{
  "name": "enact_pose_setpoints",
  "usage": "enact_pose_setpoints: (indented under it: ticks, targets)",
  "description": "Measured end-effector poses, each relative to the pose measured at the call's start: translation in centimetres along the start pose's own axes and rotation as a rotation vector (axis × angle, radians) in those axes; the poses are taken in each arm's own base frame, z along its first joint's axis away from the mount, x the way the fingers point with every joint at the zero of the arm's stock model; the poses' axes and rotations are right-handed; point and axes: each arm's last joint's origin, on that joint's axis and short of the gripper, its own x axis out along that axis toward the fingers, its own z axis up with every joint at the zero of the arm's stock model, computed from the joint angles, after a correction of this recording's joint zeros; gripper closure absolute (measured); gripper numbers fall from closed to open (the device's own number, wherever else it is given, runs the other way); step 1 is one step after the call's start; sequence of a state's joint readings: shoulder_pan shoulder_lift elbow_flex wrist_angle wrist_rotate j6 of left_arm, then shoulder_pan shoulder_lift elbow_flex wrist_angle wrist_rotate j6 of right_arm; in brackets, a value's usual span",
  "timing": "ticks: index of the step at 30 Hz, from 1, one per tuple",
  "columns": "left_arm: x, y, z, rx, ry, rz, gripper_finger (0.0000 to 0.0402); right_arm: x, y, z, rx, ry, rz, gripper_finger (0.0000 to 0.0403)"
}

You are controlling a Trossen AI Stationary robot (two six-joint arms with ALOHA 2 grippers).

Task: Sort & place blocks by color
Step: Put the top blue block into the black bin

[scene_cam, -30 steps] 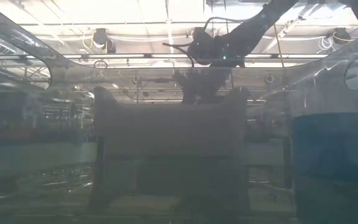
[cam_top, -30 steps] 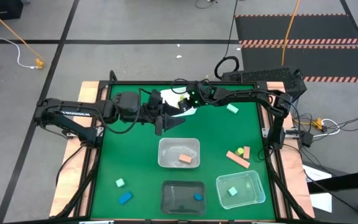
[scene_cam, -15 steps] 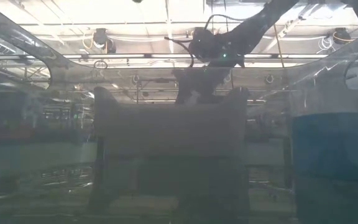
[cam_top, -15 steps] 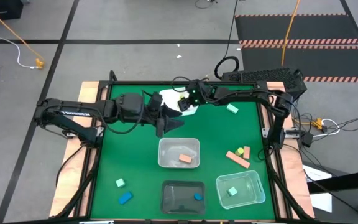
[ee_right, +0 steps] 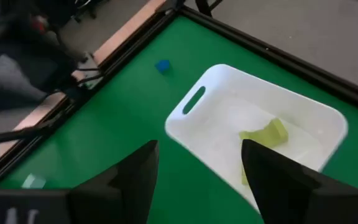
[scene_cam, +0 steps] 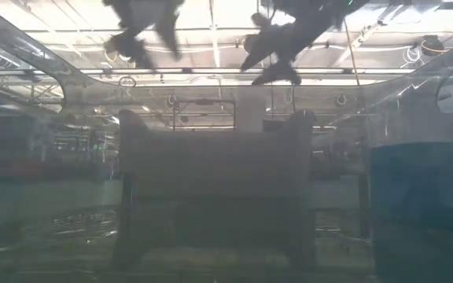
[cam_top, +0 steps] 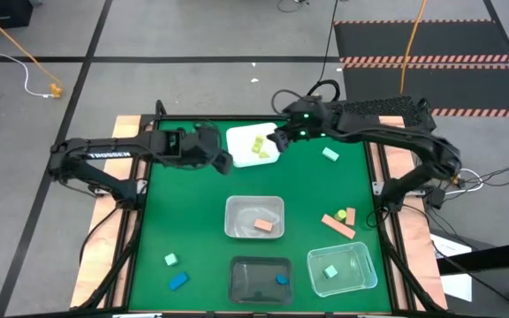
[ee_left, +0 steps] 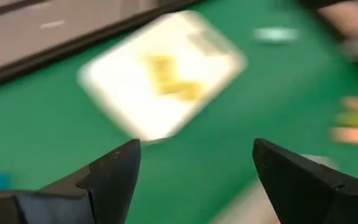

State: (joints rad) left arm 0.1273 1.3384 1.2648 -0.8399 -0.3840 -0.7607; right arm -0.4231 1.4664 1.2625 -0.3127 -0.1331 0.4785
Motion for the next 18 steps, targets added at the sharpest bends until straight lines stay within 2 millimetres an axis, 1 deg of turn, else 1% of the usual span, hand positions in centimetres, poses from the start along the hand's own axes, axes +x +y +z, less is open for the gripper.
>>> enact_pose_setpoints:
  ticks: [4,6,8,14,18]
  targets:
    - [0.4,3.0,-0.2,-0.035,0.082,0.243,0.0094,-3.7,0.9,-0.1,-0.027,-0.007,0.011,0.0183]
    - [1.0,4.3,-0.4,-0.082,0.107,0.319,0.0094,-5.2,1.1,-0.1,-0.03,-0.014,0.013,0.0183]
    - [2.0,5.4,-0.8,-0.127,0.127,0.373,0.0094,-6.5,1.3,-0.2,-0.031,-0.02,0.013,0.0183]
    - [5.2,8.9,-3.2,-0.221,0.204,0.522,0.0094,-9.1,1.2,-0.5,-0.031,-0.067,-0.067,0.0183]
    - [7.0,11.0,-4.6,-0.287,0.231,0.569,0.0094,-9.8,1.1,-0.7,-0.029,-0.065,-0.107,0.0183]
